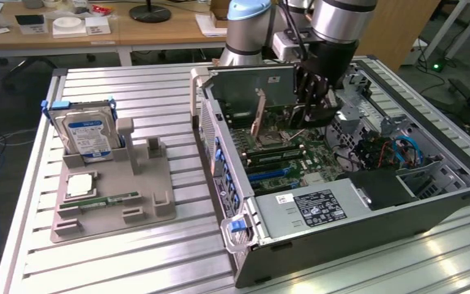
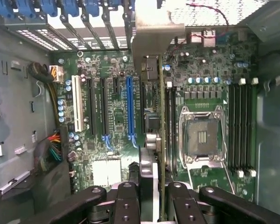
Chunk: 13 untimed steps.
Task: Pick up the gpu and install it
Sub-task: 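Insert the gpu into the slot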
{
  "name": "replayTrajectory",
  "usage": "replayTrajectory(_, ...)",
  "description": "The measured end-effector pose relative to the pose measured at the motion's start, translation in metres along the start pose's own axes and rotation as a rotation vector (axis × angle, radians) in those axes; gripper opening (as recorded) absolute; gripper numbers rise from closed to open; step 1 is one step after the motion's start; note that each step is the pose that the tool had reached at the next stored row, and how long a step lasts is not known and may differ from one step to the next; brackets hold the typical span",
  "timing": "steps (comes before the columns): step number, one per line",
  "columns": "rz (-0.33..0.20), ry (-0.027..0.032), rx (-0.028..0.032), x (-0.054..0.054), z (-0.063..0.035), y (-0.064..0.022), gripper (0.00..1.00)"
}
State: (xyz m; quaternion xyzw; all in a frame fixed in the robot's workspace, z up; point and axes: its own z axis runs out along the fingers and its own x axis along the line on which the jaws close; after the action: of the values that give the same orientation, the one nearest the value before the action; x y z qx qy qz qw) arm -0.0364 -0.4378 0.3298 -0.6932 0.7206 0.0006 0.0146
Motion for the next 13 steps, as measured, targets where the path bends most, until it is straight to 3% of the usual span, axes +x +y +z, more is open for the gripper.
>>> replayTrajectory(5,-0.004,0.0001,-0.0002,0.0,0.0062,0.004,0.28)
replayTrajectory(8,0.003,0.0003,0.0,0.001,0.0099,0.0115,0.28)
replayTrajectory(13,0.003,0.0002,0.0001,0.001,0.0145,0.0122,0.28)
